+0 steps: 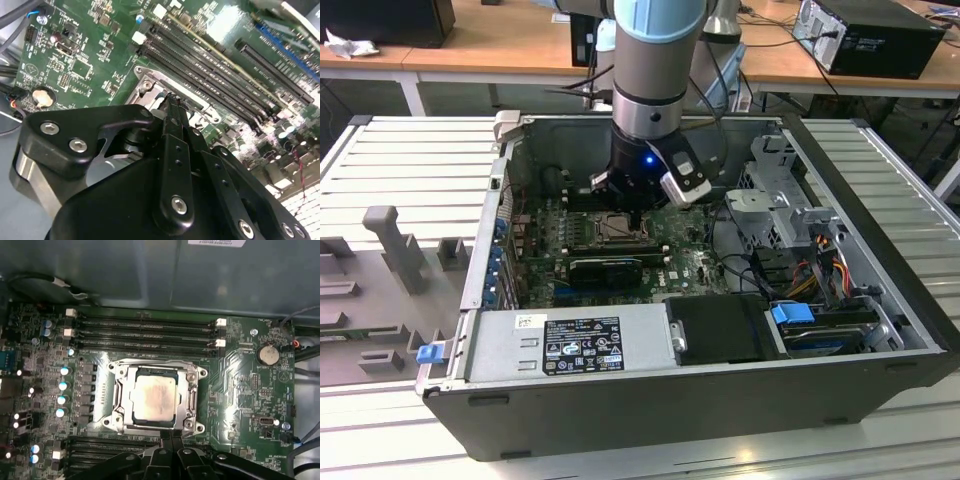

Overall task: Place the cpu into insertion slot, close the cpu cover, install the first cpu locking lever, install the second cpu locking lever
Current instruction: 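Install the second cpu locking lever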

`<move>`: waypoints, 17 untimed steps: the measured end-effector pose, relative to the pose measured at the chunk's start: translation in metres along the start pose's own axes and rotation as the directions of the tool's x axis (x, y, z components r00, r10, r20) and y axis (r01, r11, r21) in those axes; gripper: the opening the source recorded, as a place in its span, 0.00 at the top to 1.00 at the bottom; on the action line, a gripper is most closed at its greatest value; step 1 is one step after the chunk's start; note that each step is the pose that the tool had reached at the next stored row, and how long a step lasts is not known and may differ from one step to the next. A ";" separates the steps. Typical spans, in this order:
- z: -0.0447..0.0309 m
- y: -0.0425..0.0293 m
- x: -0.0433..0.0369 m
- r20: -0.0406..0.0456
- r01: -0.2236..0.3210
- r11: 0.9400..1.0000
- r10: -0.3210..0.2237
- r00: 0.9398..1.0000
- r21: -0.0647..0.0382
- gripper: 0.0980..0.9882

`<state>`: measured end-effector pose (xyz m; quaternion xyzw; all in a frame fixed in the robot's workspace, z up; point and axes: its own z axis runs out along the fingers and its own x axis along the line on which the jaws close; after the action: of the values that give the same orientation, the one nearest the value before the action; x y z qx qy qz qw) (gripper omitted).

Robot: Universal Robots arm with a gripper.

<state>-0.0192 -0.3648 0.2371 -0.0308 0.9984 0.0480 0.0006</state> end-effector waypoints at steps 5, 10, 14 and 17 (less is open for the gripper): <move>-0.0003 -0.0054 0.0036 0.000 0.003 1.000 -0.003 1.000 -0.004 0.99; -0.0003 -0.0070 0.0190 0.000 0.003 1.000 -0.003 1.000 -0.007 0.99; 0.0007 -0.0079 0.0288 0.000 0.003 1.000 -0.003 1.000 -0.010 0.99; 0.0057 -0.0088 0.0289 0.000 0.004 1.000 -0.004 1.000 -0.016 0.99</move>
<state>-0.0475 -0.3748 0.2304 -0.0327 0.9979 0.0561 0.0005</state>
